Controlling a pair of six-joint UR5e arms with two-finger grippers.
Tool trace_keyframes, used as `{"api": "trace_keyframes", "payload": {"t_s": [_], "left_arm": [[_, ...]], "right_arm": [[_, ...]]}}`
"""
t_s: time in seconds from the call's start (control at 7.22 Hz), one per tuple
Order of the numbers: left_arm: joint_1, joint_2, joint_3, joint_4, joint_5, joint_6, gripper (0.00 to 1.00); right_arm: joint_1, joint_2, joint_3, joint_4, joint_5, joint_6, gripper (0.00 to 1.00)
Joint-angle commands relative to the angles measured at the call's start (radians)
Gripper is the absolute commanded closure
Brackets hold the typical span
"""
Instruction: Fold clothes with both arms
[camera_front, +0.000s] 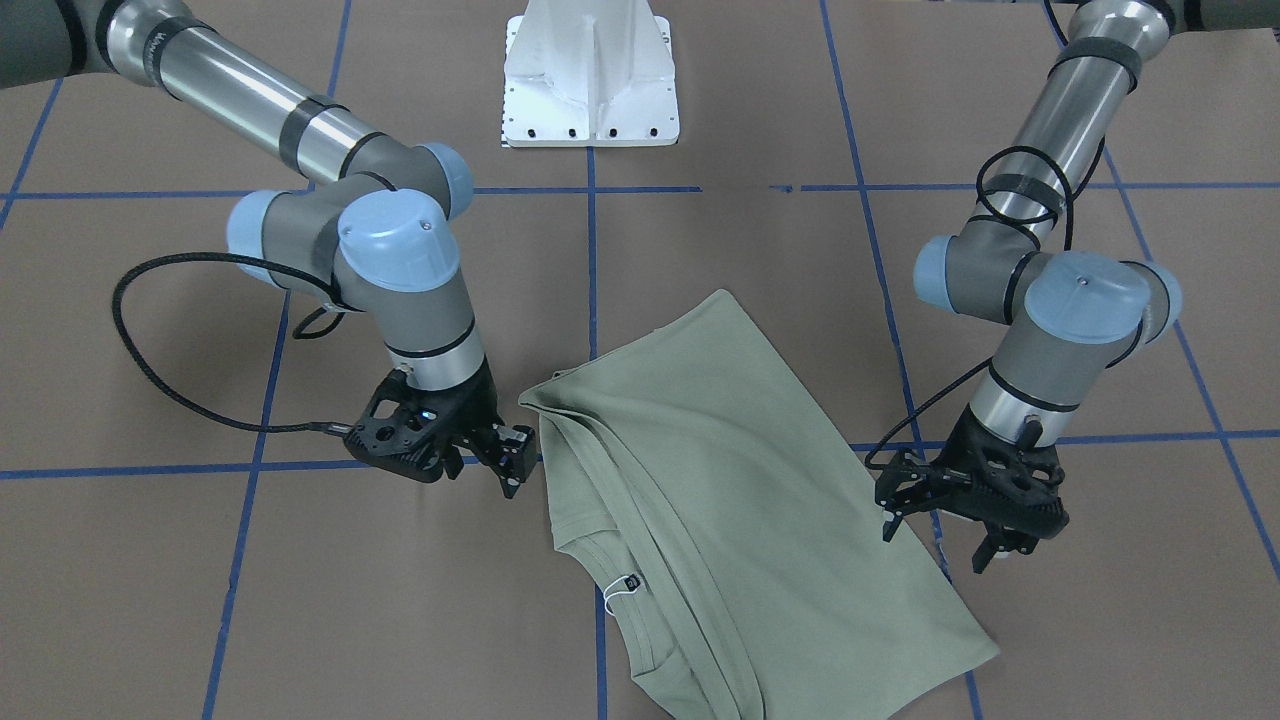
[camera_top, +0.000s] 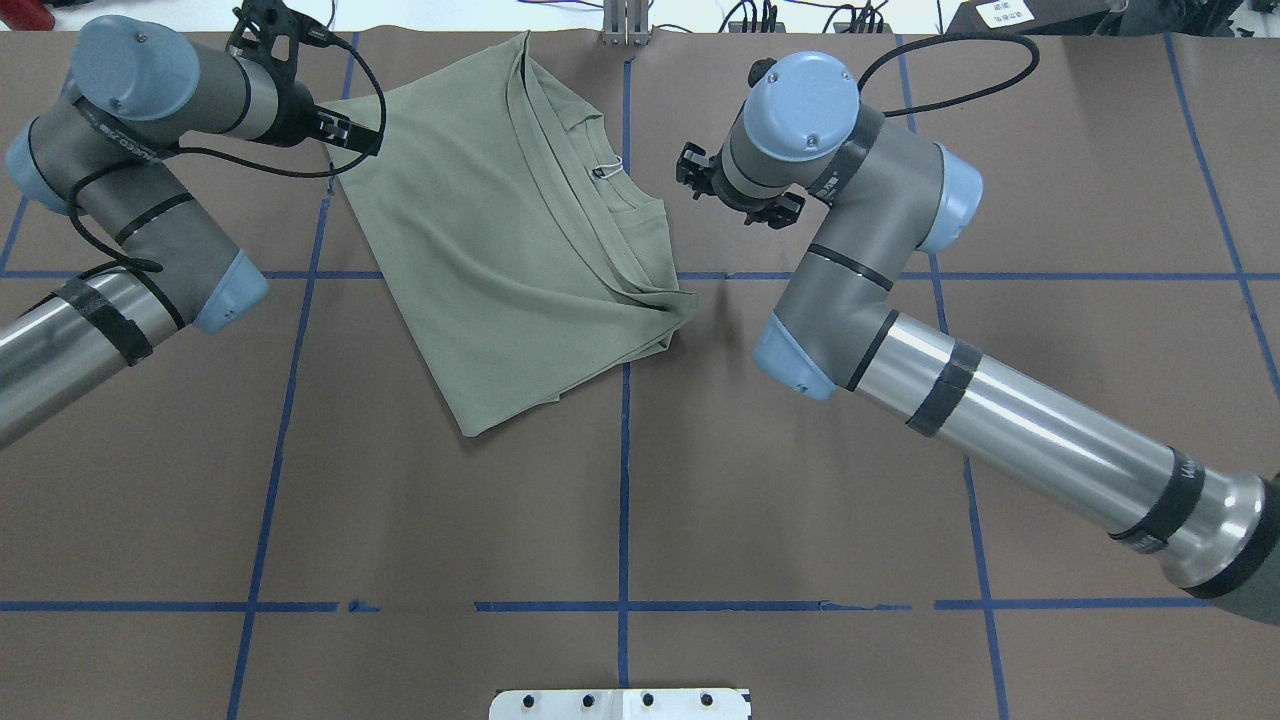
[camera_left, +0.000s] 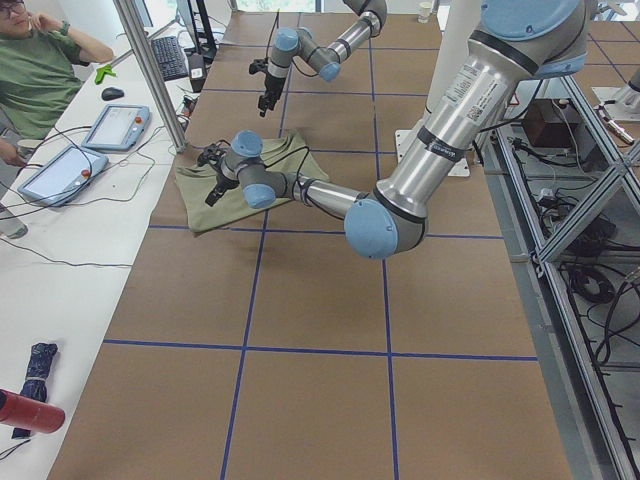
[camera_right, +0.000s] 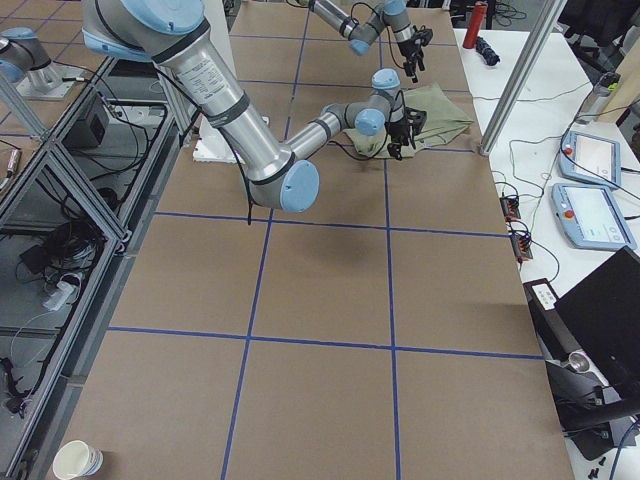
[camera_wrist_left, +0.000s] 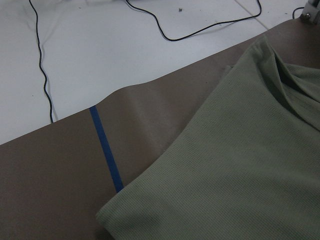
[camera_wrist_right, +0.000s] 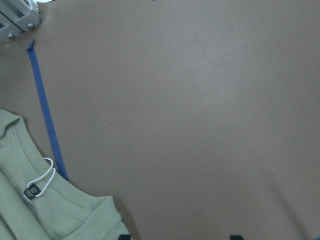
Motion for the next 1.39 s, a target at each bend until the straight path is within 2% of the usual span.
{"api": "trace_keyframes", "payload": {"t_s": [0.0,0.14,0.83,1.25], "left_arm": [[0.012,0.003,-0.001,-0.008,-0.001,-0.017,0.00],[0.014,0.004,0.001,-0.008,-0.001,-0.015,0.00],[0.015,0.004,0.004,-0.008,-0.001,-0.013,0.00],[0.021,0.012,0.005,-0.008,-0.001,-0.013,0.00]], "right_arm": [[-0.063,0.052,-0.074,0.025,-0.045,0.093,0.36],[-0.085,0.054,-0.083,0.025,-0.068,0.106,0.39],[-0.119,0.052,-0.098,0.016,-0.074,0.112,0.46],[-0.120,0.051,-0.098,0.011,-0.074,0.103,0.46]]}}
